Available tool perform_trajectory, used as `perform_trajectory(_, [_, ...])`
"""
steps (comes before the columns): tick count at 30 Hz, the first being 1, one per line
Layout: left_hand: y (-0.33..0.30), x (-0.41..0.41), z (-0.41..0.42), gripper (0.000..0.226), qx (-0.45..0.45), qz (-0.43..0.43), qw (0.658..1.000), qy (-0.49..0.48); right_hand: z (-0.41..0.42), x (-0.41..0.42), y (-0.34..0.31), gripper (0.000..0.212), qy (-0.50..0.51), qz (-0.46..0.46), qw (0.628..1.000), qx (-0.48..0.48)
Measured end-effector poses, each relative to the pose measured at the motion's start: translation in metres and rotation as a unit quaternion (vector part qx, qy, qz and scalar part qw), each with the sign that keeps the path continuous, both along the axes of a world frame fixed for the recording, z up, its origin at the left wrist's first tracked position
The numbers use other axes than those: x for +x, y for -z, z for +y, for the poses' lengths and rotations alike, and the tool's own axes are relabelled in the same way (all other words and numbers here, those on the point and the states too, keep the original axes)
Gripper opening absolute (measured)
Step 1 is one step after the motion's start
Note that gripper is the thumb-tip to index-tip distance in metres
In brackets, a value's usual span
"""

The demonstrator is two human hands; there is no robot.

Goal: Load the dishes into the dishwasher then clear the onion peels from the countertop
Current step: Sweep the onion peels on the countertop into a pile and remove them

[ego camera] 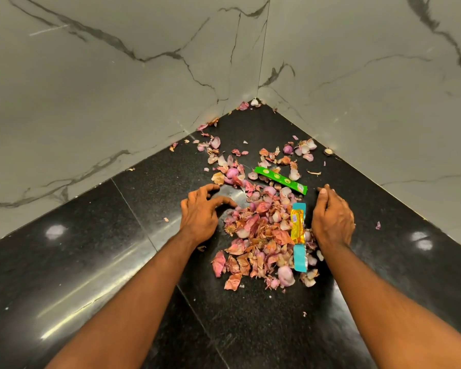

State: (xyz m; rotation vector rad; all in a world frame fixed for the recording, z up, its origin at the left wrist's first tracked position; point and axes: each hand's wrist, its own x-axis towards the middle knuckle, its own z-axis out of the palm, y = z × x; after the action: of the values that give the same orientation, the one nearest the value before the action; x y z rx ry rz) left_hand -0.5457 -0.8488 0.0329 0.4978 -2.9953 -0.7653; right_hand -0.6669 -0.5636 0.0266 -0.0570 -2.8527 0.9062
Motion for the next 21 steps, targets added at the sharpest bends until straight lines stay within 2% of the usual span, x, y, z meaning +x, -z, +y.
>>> perform_trajectory(8, [0.003,0.0,-0.005,0.064,0.005,0.003,0.999,0.043,-0.002,-0.001,0.002,0.053,0.011,0.009,1.0,0.009])
perform_trajectory(11, [0.006,0.001,-0.007,0.061,0.016,0.022,0.999,0.024,-0.002,-0.001,0.002,0.054,0.009,0.007,1.0,0.014])
perform_trajectory(13, [0.004,0.001,-0.007,0.054,0.091,0.072,0.993,-0.009,-0.002,-0.002,0.0,0.053,0.008,0.005,1.0,0.011])
perform_trajectory(15, [-0.005,-0.002,-0.013,0.041,0.226,0.119,0.965,-0.054,-0.003,-0.002,-0.001,0.051,0.004,0.004,1.0,0.007])
perform_trajectory(16, [-0.01,-0.005,-0.02,0.034,0.262,0.131,0.954,-0.07,-0.003,-0.001,-0.002,0.051,0.001,0.004,1.0,0.005])
perform_trajectory(18, [-0.014,-0.017,-0.038,0.027,0.206,0.153,0.962,-0.094,-0.003,-0.001,-0.003,0.05,-0.003,0.003,1.0,0.005])
perform_trajectory(21, [-0.01,-0.049,-0.08,0.036,0.065,0.154,0.98,-0.11,-0.003,-0.002,-0.003,0.05,-0.006,0.001,1.0,0.009])
